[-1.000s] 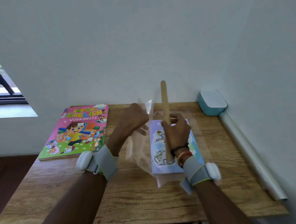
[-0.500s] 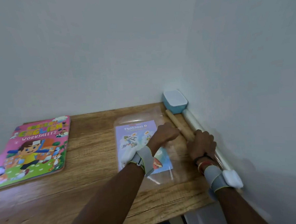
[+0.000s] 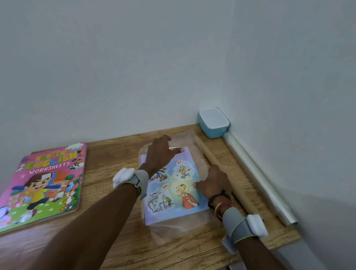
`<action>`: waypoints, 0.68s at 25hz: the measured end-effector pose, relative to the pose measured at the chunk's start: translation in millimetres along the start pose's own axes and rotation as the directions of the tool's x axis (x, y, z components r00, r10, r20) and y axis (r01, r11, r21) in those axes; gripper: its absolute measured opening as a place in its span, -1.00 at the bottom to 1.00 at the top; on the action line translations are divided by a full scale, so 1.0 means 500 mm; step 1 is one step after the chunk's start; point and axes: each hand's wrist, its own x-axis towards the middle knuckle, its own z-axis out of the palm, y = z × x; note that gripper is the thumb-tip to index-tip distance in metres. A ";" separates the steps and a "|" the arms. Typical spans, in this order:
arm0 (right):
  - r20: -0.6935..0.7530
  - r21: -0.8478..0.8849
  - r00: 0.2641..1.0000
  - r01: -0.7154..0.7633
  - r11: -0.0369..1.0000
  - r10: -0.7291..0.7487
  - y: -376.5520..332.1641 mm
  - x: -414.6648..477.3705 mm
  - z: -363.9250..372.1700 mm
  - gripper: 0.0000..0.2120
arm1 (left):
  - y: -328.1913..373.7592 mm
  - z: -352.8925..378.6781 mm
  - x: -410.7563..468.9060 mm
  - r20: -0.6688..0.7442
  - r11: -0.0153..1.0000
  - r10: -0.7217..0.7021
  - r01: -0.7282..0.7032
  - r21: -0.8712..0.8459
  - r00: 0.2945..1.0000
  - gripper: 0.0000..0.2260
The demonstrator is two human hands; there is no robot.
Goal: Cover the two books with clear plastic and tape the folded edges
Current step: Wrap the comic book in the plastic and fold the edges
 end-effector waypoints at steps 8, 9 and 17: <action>-0.105 0.099 0.991 -0.076 0.992 0.086 0.036 0.089 -0.006 -0.67 | -0.060 -0.023 -0.011 -0.035 0.965 0.022 -0.012 0.263 0.999 -0.40; -0.068 0.082 0.997 -0.034 0.996 0.039 0.032 0.104 -0.004 -0.70 | -0.063 -0.026 -0.035 -0.075 0.951 0.027 -0.002 0.310 0.997 -0.40; 0.394 0.029 0.776 0.525 0.850 -0.492 -0.108 0.129 0.037 -0.83 | -0.161 -0.155 -0.238 -0.310 0.808 -0.177 0.318 0.497 0.934 -0.23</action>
